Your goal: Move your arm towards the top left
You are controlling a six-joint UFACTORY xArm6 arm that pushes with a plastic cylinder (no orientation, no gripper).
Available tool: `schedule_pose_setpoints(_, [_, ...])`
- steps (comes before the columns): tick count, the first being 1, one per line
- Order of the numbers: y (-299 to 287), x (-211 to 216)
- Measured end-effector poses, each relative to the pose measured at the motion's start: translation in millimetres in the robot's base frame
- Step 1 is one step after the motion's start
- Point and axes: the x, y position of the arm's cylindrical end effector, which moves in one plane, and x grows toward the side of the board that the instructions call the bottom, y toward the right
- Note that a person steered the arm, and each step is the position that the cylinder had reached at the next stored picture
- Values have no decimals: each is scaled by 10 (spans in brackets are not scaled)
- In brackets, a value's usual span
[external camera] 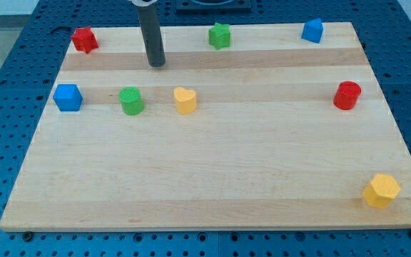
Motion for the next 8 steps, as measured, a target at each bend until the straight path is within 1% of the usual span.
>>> schedule_pose_setpoints(3, [-209, -278])
schedule_pose_setpoints(5, [-497, -417])
schedule_pose_setpoints(8, [-887, -916])
